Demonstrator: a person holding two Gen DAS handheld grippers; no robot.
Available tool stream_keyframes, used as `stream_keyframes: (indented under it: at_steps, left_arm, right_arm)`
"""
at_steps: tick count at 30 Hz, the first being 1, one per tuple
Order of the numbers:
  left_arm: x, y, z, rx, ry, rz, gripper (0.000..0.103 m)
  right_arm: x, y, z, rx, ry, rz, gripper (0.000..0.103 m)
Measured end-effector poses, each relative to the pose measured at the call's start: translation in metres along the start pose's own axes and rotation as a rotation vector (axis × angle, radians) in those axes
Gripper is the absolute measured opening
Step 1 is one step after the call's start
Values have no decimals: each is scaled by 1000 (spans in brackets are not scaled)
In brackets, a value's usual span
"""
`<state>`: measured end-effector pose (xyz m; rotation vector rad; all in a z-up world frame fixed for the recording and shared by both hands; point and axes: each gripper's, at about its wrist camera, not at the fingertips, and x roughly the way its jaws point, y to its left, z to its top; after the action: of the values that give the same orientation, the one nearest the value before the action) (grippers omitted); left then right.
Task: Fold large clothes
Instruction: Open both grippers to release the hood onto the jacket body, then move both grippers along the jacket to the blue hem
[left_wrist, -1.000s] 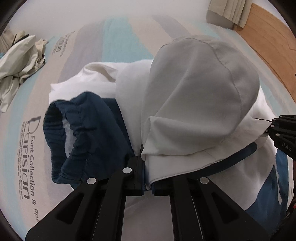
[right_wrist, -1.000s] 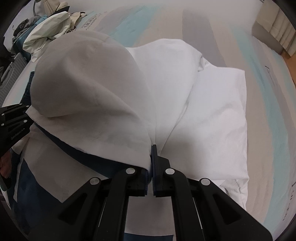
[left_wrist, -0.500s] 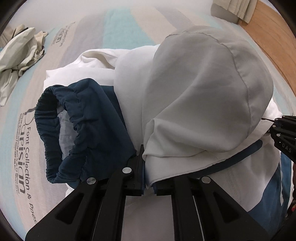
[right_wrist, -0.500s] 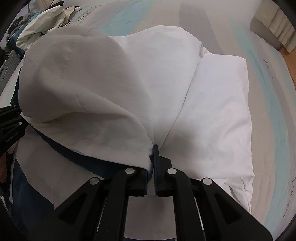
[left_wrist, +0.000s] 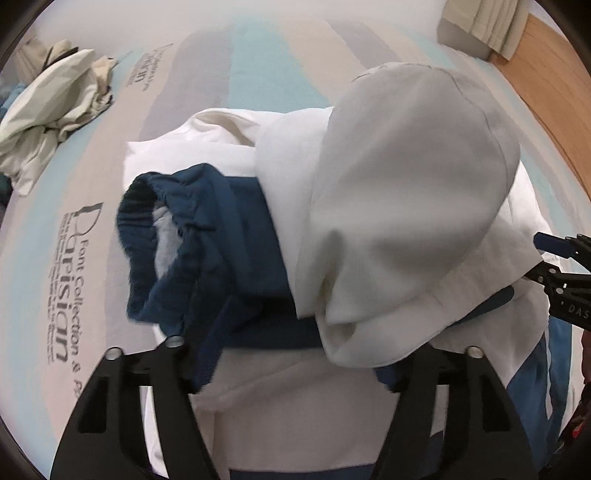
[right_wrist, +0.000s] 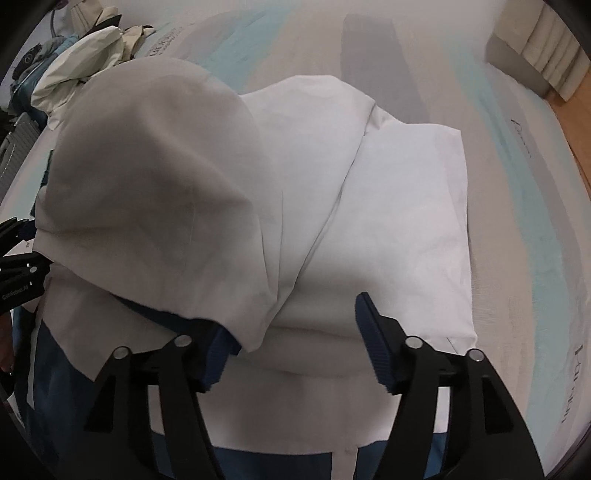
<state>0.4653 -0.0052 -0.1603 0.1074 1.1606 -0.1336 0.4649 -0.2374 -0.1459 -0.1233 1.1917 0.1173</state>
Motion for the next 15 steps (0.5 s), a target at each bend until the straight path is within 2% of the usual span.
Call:
stream_keyframes:
  at_steps: [3,10,15]
  left_arm:
    - [-8,1,-7,-28,5,-10,77]
    - [-30,1,-31,-71,13,25,96]
    - [-48,3,-48,-103,27,23,97]
  right_arm:
    - [-8,-4,-2,0,-17,11,77]
    - [-27,-19,-13,-15,-32,35,87]
    - [-42,-18,-26,-14,-40,36,89]
